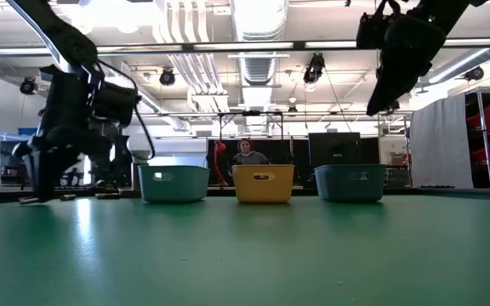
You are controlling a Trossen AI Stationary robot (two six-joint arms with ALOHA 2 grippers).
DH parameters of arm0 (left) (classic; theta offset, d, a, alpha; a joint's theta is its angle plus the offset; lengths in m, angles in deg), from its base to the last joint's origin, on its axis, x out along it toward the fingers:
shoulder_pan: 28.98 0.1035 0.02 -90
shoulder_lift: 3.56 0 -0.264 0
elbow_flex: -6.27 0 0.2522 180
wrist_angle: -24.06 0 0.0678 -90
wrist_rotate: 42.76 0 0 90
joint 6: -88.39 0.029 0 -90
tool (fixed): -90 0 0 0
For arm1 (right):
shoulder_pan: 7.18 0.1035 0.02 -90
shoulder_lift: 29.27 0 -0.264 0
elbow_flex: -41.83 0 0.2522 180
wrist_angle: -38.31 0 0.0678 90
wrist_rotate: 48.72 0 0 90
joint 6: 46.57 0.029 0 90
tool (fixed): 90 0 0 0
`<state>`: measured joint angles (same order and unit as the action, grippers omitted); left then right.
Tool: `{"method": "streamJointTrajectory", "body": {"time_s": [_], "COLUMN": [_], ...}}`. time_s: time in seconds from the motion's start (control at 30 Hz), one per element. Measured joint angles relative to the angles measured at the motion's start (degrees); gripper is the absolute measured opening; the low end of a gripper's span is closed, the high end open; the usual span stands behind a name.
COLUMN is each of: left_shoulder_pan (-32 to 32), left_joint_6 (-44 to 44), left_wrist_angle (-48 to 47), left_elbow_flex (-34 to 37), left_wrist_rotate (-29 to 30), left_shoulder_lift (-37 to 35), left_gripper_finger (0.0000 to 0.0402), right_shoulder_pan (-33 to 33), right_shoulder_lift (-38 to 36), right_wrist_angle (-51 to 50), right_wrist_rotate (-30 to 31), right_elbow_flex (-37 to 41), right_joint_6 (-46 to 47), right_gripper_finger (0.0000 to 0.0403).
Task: Sort batteries
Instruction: Put the silver battery into the green bin
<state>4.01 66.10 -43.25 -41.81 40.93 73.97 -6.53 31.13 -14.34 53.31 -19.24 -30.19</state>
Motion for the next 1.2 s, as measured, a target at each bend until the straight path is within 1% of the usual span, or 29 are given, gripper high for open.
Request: {"method": "streamJointTrajectory", "body": {"time_s": [0.1, 0.23, 0.33, 0.43, 0.57, 0.67, 0.77, 0.83, 0.93, 1.0, 1.1, 1.2], "left_shoulder_pan": [-0.14, -0.57, -0.71, -1.52, -4.56, -7.65, -11.71, -14.77, -19.65, -22.76, -26.66, -29.55], "left_joint_6": [-0.01, -0.14, -0.56, -2.58, -4.23, -5.39, -5.66, -5.22, -4.14, -2.28, 0.35, 2.41], "left_wrist_angle": [4.14, 10.41, 14.09, 16.81, 20.56, 26.13, 35.17, 43.09, 55.6, 62.4, 69.23, 74.54], "left_elbow_flex": [0.55, 1.6, 2.66, 3.3, 3.4, 3.4, 3.4, 3.4, 3.4, 3.4, 3.4, 3.4], "left_wrist_rotate": [-2.86, -3.18, -3.31, -3.88, -3.82, -3.11, -1.34, 1.33, 6.21, 7.9, 10.78, 15.21], "left_shoulder_lift": [-3.47, -7.56, -10.59, -14.11, -19.64, -23.44, -25.74, -26.19, -25.72, -24.74, -22.55, -19.93], "left_gripper_finger": [0.0016, 0.0015, 0.0015, 0.0014, 0.0014, 0.0014, 0.0013, 0.0013, 0.0013, 0.0013, 0.0013, 0.0013], "right_shoulder_pan": [0.22, 1.58, 3.01, 3.97, 4.11, 3.69, 3.32, 3.32, 3.33, 3.32, 2.93, 1.66], "right_shoulder_lift": [-0.4, -0.38, -0.32, -0.32, -0.21, 0.66, 3.9, 7.31, 13.27, 16.79, 21.11, 24.65], "right_wrist_angle": [1.21, 8.08, 16.11, 25.69, 35.94, 43.83, 53.36, 57.9, 62.63, 64.96, 68.12, 71.38], "right_wrist_rotate": [0.08, 0.16, 0.11, 1.79, 3.04, 3.18, 3.15, 3.13, 1.96, 0.71, -4.23, -11.13], "right_elbow_flex": [0.0, 1.52, 3.8, 6.53, 9.12, 11.21, 12.27, 12.33, 10.52, 8.17, 4.36, 0.56], "right_joint_6": [-0.71, -2.07, -2.98, -3.46, -3.98, -4.04, -4.41, -4.5, -4.63, -5.24, -7.15, -5.33], "right_gripper_finger": [0.0157, 0.0148, 0.0143, 0.0141, 0.0149, 0.0158, 0.0165, 0.0168, 0.0168, 0.0169, 0.0178, 0.0192]}}
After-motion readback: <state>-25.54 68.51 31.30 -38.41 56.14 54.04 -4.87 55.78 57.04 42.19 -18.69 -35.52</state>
